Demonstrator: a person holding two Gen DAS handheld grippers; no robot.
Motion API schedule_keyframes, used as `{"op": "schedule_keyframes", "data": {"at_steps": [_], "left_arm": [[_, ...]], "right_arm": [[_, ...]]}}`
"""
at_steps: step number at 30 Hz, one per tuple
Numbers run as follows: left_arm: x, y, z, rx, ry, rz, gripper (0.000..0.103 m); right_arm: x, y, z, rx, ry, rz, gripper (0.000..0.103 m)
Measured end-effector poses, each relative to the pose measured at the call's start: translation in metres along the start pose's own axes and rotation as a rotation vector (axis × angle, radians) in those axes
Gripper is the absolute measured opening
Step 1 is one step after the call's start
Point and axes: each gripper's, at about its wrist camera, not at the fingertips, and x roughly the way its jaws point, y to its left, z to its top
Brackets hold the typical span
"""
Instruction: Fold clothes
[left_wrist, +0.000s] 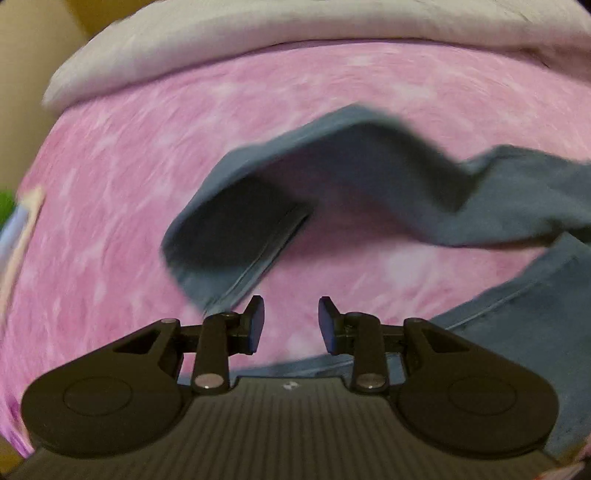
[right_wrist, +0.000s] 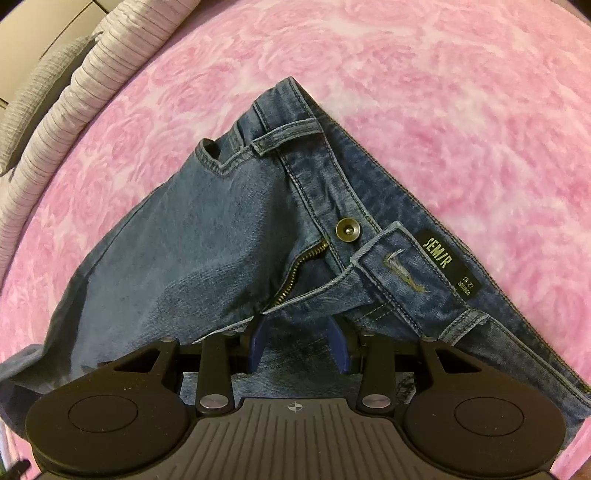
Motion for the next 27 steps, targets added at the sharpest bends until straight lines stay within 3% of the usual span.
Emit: {"op": "schedule_keyframes", "data": {"at_steps": [3,6,9,12,14,15,18,20,24,26,27], "left_arm": [[0.014,0.048,-0.015,-0.29,0.016,-0.032,0.029],[0.032,0.09,-0.033,-0.624,-0.013,-0.122,0.03],[0.062,0.115,-0.047,-0.909,-0.024,-0.165,0.03],[0.093,0.135,-0.064,-1.157,-0.009,-0.224,0.03],[0.102,0.143,-0.067,-1.222,-0.035,-0.271,0.028],[0.106,0.146,-0.068,-1.253,-0.049,-0.295,0.004],[0.092,0.166,-0.033,-1.062,-0.04,-0.382,0.005],[0.062,0.196,0.006,-0.914,-0.073,-0.474,0.005],[-0.023,0.283,0.105,-0.743,-0.221,-0.65,0.004],[-0.061,0.32,0.161,-0.64,-0.282,-0.706,0.003],[-0.068,0.328,0.186,-0.602,-0.314,-0.682,0.0]], "right_arm": [[-0.004,0.005,-0.004,0.018,-0.022,-0.011,0.041],[-0.009,0.016,-0.013,0.045,-0.059,-0.011,0.041],[-0.015,0.036,-0.028,0.058,-0.078,-0.025,0.041],[-0.019,0.06,-0.052,0.068,-0.089,-0.035,0.041],[-0.021,0.078,-0.072,0.065,-0.099,-0.059,0.041],[-0.021,0.087,-0.082,0.062,-0.099,-0.069,0.041],[-0.024,0.11,-0.11,0.082,-0.1,-0.082,0.041],[-0.029,0.123,-0.127,0.115,-0.112,-0.082,0.041],[-0.04,0.143,-0.151,0.172,-0.143,-0.068,0.041],[-0.044,0.149,-0.16,0.207,-0.155,-0.059,0.041],[-0.046,0.152,-0.164,0.224,-0.161,-0.054,0.041]]}}
